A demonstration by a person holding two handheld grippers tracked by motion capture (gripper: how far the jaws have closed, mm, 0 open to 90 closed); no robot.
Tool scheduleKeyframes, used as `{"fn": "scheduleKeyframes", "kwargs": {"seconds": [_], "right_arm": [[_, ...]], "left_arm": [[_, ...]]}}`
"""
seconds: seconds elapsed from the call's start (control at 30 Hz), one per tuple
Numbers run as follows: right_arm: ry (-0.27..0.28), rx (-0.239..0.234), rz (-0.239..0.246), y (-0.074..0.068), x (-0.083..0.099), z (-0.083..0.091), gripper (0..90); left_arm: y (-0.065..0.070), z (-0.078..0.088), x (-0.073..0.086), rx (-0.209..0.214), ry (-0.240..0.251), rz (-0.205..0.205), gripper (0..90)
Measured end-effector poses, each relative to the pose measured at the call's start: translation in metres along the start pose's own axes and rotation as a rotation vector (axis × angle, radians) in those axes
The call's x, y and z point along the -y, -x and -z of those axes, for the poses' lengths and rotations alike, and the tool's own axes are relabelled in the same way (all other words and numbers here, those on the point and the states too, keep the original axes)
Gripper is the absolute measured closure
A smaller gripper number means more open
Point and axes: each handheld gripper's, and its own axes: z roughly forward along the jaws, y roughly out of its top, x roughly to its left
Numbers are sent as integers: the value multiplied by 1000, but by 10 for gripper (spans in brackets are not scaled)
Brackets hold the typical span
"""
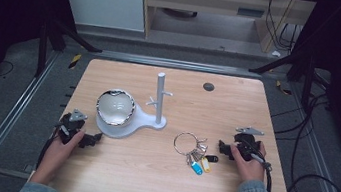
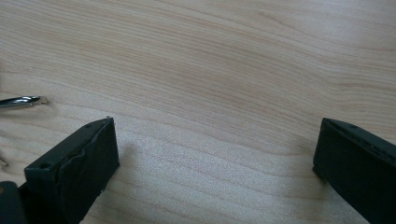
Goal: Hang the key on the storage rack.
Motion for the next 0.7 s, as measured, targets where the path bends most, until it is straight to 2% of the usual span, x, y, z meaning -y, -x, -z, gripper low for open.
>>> {"fn": "scheduleKeyframes", "kwargs": {"seconds": [0.37, 0.53, 0.57, 0.6, 0.67, 0.7], "right_arm": [[6, -39, 31, 5, 2, 3, 25], [-2, -45, 45, 6, 2, 7, 117], [-9, -70, 71, 5, 0, 9, 150], [-10, -67, 80, 4, -1, 11, 172], [-29, -51, 136, -1, -6, 15, 187], [-29, -51, 136, -1, -6, 15, 187]], "left_arm": [[0, 0, 0, -3, 0, 2, 0], [1, 0, 0, -5, 0, 5, 0], [1, 0, 0, -6, 0, 6, 0], [1, 0, 0, -6, 0, 8, 0], [1, 0, 1, -9, 0, 11, 0], [1, 1, 1, -11, -2, 12, 0]]}}
